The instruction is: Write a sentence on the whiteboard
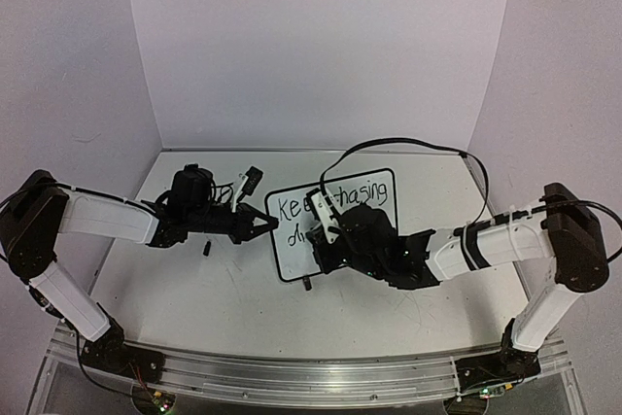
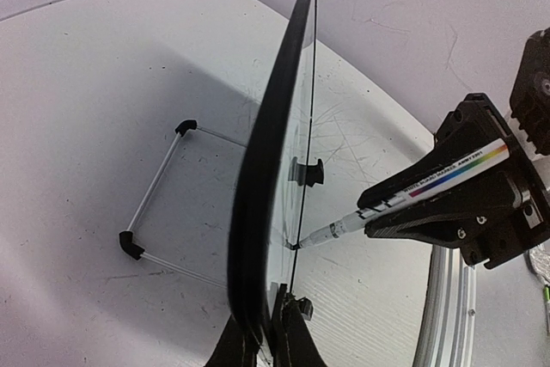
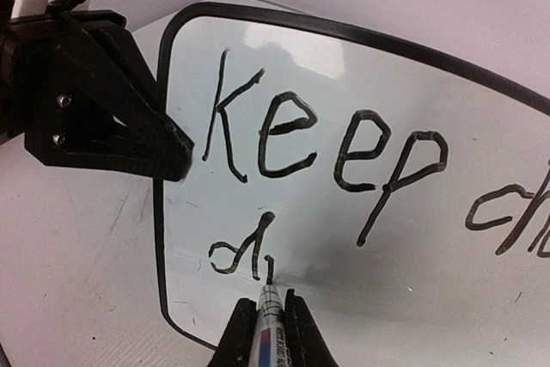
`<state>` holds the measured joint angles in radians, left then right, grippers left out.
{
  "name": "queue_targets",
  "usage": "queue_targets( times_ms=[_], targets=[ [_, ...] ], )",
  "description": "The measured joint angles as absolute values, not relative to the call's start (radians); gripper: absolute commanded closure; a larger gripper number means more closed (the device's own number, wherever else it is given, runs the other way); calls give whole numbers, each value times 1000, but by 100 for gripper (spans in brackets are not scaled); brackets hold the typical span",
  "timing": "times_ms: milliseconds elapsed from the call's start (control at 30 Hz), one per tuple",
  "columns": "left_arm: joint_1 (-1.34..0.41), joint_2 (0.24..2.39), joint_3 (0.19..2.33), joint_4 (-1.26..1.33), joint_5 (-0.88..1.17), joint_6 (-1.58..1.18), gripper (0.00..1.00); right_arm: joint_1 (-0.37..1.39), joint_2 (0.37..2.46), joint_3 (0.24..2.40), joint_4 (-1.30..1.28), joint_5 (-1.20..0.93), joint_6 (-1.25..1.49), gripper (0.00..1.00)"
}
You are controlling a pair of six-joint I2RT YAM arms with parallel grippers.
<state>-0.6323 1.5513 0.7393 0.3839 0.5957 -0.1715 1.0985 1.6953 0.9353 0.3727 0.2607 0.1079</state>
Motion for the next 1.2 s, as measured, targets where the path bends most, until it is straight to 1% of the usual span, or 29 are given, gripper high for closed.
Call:
queue_targets(
  times_ms=[1200],
  targets=[
    [-632, 1551, 740, 382, 582, -172, 100, 1093, 1700, 958, 374, 304, 106, 100]
  ],
)
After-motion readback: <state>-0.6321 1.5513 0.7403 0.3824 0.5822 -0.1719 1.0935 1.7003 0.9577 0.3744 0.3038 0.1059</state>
